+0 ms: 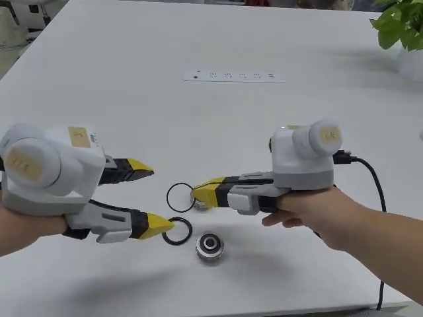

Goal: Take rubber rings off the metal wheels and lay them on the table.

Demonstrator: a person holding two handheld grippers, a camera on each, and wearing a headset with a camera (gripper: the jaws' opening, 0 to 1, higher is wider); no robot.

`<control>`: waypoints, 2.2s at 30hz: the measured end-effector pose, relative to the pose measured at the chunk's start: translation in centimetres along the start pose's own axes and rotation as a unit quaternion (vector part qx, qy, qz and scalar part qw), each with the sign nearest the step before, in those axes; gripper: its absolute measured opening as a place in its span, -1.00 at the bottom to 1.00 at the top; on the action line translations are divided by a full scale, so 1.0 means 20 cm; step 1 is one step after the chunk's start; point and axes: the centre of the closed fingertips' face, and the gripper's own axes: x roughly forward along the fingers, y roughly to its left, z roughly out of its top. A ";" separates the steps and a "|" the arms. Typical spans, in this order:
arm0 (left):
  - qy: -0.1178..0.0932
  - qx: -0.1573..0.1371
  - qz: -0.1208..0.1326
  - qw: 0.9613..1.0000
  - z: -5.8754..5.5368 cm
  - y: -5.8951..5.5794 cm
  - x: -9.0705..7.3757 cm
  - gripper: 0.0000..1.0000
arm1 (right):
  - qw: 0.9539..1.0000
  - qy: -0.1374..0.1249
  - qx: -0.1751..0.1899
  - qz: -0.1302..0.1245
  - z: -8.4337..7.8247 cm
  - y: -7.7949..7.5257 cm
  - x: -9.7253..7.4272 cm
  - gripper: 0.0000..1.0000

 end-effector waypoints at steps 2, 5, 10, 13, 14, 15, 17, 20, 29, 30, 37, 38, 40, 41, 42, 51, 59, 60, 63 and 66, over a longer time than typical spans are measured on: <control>0.001 -0.002 -0.001 1.000 -0.01 -0.01 -0.01 0.14 | 1.000 0.004 0.000 0.004 -0.01 0.02 0.01 -1.00; 0.001 -0.004 -0.003 1.000 -0.01 -0.01 -0.02 0.16 | 1.000 0.008 0.001 0.008 -0.02 0.03 0.02 -1.00; 0.003 -0.008 -0.003 1.000 -0.03 -0.03 -0.03 0.20 | 1.000 0.017 0.000 0.014 -0.05 0.05 0.03 -1.00; 0.005 -0.010 -0.004 1.000 -0.04 -0.04 -0.04 0.21 | 1.000 0.024 0.000 0.018 -0.07 0.06 0.03 -1.00; 0.005 -0.011 -0.004 1.000 -0.05 -0.04 -0.04 0.22 | 0.999 0.026 -0.001 0.019 -0.08 0.06 0.04 -1.00; 0.005 -0.012 -0.004 1.000 -0.05 -0.04 -0.05 0.22 | 0.999 0.027 -0.001 0.020 -0.08 0.07 0.04 -1.00; 0.005 -0.016 -0.004 1.000 -0.06 -0.04 -0.06 0.24 | 0.999 0.030 -0.002 0.022 -0.08 0.07 0.04 -1.00; 0.005 -0.021 -0.004 1.000 -0.07 -0.04 -0.07 0.25 | 0.999 0.033 -0.001 0.023 -0.09 0.07 0.05 -1.00; 0.006 -0.029 -0.001 1.000 -0.10 -0.05 -0.09 0.27 | 0.999 0.044 0.000 0.024 -0.13 0.07 0.06 -1.00; 0.006 -0.030 -0.002 1.000 -0.10 -0.05 -0.09 0.27 | 0.999 0.046 0.001 0.024 -0.13 0.07 0.06 -1.00; 0.010 -0.033 -0.003 0.999 -0.12 -0.07 -0.10 0.28 | 0.998 0.054 0.004 0.024 -0.16 0.07 0.06 -1.00; 0.010 -0.033 -0.003 0.999 -0.12 -0.07 -0.10 0.28 | 0.998 0.055 0.005 0.024 -0.17 0.07 0.07 -1.00; 0.012 -0.033 -0.003 0.999 -0.13 -0.07 -0.10 0.28 | 0.998 0.058 0.006 0.023 -0.17 0.06 0.07 -1.00; 0.013 -0.033 -0.004 0.999 -0.13 -0.07 -0.10 0.27 | 0.998 0.059 0.006 0.023 -0.18 0.06 0.07 -1.00; 0.013 -0.034 -0.004 0.999 -0.13 -0.08 -0.10 0.27 | 0.998 0.060 0.007 0.022 -0.18 0.06 0.07 -1.00; 0.016 -0.033 -0.004 0.999 -0.14 -0.08 -0.10 0.27 | 0.998 0.068 0.009 0.015 -0.21 0.04 0.08 -1.00; 0.018 -0.034 -0.004 0.999 -0.15 -0.08 -0.10 0.27 | 0.998 0.069 0.011 0.004 -0.22 0.00 0.09 -1.00; 0.019 -0.034 -0.004 0.999 -0.15 -0.08 -0.10 0.27 | 0.998 0.069 0.012 0.002 -0.22 -0.01 0.09 -1.00; 0.019 -0.035 -0.005 0.999 -0.15 -0.08 -0.10 0.26 | 0.998 0.070 0.011 -0.002 -0.23 -0.02 0.09 -1.00; 0.020 -0.035 -0.006 0.999 -0.15 -0.08 -0.09 0.26 | 0.997 0.070 0.011 -0.004 -0.23 -0.03 0.09 -1.00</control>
